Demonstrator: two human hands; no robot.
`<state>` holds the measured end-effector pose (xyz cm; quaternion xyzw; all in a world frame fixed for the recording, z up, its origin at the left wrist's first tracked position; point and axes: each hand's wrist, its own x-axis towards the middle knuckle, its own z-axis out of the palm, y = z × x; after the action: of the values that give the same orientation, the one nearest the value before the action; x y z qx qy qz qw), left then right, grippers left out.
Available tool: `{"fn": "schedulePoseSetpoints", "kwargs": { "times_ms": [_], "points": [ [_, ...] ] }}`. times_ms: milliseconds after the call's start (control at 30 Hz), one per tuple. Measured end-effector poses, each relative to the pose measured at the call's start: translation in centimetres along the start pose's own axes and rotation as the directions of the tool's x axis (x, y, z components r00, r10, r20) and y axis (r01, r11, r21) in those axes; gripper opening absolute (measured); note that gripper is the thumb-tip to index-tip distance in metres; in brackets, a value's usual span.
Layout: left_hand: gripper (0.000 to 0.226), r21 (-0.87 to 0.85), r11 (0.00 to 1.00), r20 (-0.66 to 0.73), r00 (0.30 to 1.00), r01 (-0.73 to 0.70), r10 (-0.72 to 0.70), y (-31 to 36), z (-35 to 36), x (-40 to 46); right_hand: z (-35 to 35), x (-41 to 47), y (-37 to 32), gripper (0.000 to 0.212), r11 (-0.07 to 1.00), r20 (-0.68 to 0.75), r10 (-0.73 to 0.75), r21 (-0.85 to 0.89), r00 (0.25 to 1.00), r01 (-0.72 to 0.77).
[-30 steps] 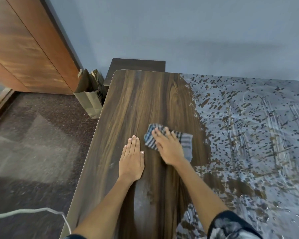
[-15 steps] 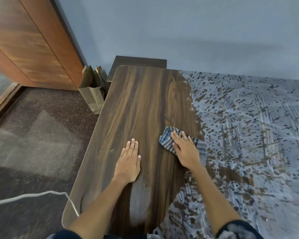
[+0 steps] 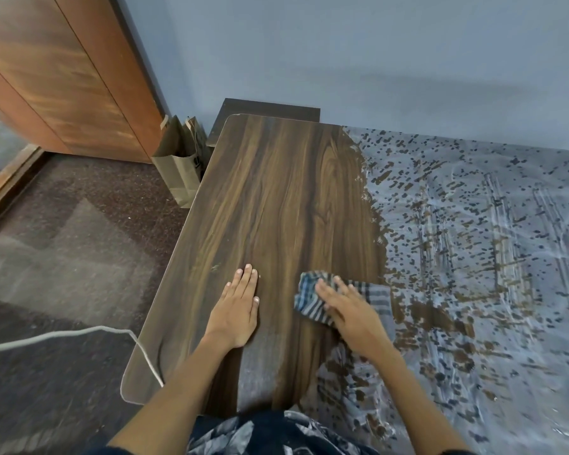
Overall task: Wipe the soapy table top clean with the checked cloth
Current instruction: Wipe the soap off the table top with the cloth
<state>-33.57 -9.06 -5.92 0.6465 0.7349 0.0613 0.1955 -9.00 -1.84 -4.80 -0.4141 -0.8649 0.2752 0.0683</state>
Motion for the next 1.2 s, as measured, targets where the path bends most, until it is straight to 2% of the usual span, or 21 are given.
{"fn": "schedulePoseSetpoints", "kwargs": {
  "times_ms": [100, 200, 300, 400, 467, 533, 667, 733, 800, 900, 1000, 1100, 1200],
  "points": [
    [0.081, -0.009, 1.000, -0.023, 0.999, 0.026, -0.026, 0.2, 0.6, -0.6, -0.3, 2.5, 0.1, 0.046, 0.988, -0.072, 0.141, -0.055, 0.987, -0.145],
    [0.080, -0.011, 0.998, -0.029, 0.998, 0.056, -0.056, 0.6, 0.8, -1.0, 0.6, 4.3, -2.2, 0.045, 0.970, -0.096, 0.190, -0.136, 0.977, -0.202],
    [0.075, 0.000, 0.997, -0.041, 0.996, 0.079, -0.079, 1.1, 0.9, -1.2, 1.9, 3.1, -4.5, 0.046, 0.988, -0.004, 0.053, -0.145, 0.999, -0.053],
    [0.070, 0.007, 0.997, -0.063, 0.995, 0.080, -0.080, 1.1, 1.1, -1.4, 2.3, 0.0, -4.6, 0.045, 0.989, 0.111, -0.107, -0.090, 0.988, 0.117],
    [0.077, 0.002, 0.997, -0.069, 0.995, 0.076, -0.075, 1.0, 1.2, -1.5, 1.9, -2.1, -3.2, 0.043, 0.990, 0.136, -0.128, -0.043, 0.982, 0.135],
    [0.081, -0.002, 0.997, -0.066, 0.995, 0.076, -0.076, 1.0, 1.2, -1.6, 0.9, -3.1, -0.9, 0.041, 0.998, 0.111, -0.058, -0.008, 0.992, 0.060],
    [0.080, -0.031, 0.997, -0.081, 0.994, 0.069, -0.071, 1.0, 1.3, -2.2, -1.1, -0.3, 1.7, 0.042, 0.981, -0.032, 0.182, 0.077, 0.983, -0.179],
    [0.080, -0.019, 0.998, -0.078, 0.995, 0.061, -0.063, 1.0, 1.5, -2.5, -1.0, 2.9, 0.7, 0.043, 0.963, -0.074, 0.270, 0.045, 0.960, -0.267],
    [0.080, -0.022, 0.998, -0.079, 0.995, 0.058, -0.060, 1.0, 1.5, -2.9, -0.2, 6.0, -1.5, 0.045, 0.952, -0.099, 0.298, -0.034, 0.949, -0.303],
    [0.079, -0.012, 0.999, -0.068, 0.997, 0.048, -0.048, 1.1, 1.5, -3.9, 1.5, 8.8, -5.2, 0.047, 0.964, -0.090, 0.225, -0.122, 0.970, -0.235],
    [0.075, -0.006, 0.999, -0.073, 0.996, 0.043, -0.043, 0.9, 1.9, -5.1, 2.9, 8.9, -8.3, 0.049, 0.984, 0.002, 0.051, -0.169, 0.999, -0.050],
    [0.073, 0.019, 0.999, -0.069, 0.997, 0.046, -0.045, 0.7, 2.5, -6.1, 4.1, 6.8, -8.6, 0.049, 0.978, 0.093, -0.131, -0.149, 0.987, 0.144],
    [0.070, 0.029, 0.999, -0.067, 0.997, 0.040, -0.038, 0.5, 2.7, -6.6, 4.0, 2.7, -6.9, 0.053, 0.968, 0.161, -0.198, -0.125, 0.967, 0.219]
  ]
}}
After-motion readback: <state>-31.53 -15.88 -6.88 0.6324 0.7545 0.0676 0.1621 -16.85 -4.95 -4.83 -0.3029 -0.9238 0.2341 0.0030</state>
